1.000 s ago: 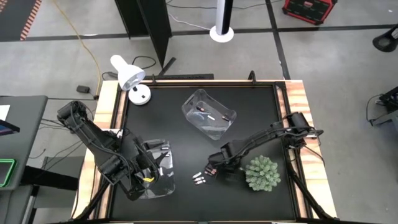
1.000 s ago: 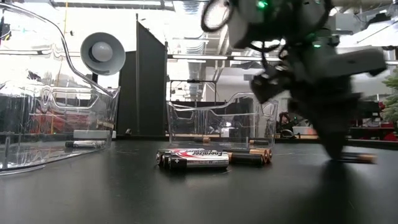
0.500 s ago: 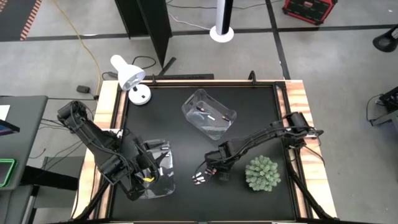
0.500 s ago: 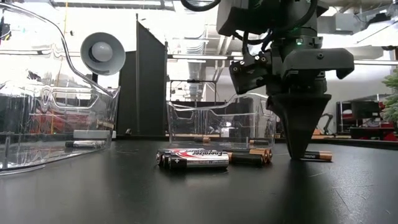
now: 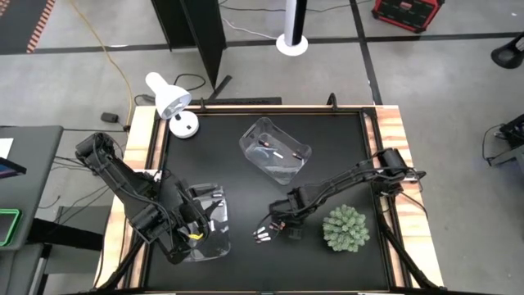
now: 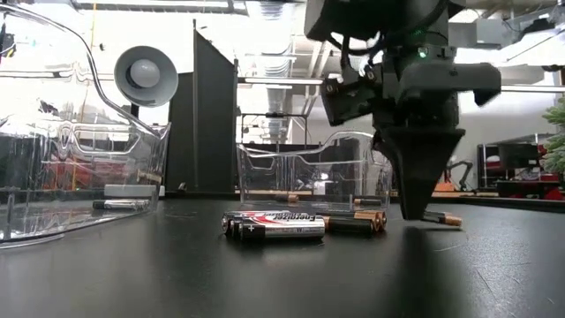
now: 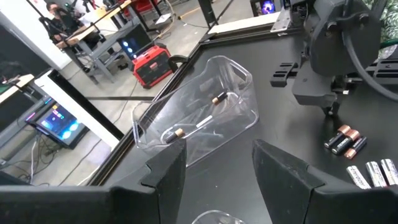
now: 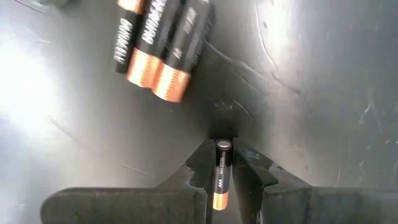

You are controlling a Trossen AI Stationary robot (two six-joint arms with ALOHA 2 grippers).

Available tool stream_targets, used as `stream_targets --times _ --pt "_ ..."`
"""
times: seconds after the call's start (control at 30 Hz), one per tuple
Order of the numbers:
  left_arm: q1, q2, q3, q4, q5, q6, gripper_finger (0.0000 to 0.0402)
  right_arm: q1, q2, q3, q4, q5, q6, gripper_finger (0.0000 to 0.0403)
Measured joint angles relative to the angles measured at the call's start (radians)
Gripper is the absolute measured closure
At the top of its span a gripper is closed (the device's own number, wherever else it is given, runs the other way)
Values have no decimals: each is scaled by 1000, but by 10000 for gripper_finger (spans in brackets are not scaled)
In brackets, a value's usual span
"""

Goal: Sort batteries
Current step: Put the black battery into the top transparent bin

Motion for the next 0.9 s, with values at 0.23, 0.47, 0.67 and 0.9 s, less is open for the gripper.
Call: stream_targets --times 0.23,0.47,0.67,0.9 --pt "0 0 0 0 0 0 224 -2 -1 74 -59 40 -40 338" --pt "0 0 0 0 0 0 224 -9 -2 152 -137 61 -76 338" --pt "0 0 0 0 0 0 224 -11 -2 257 -232 110 -134 338" --pt "0 0 0 0 0 0 224 -25 -2 417 -364 184 -196 338"
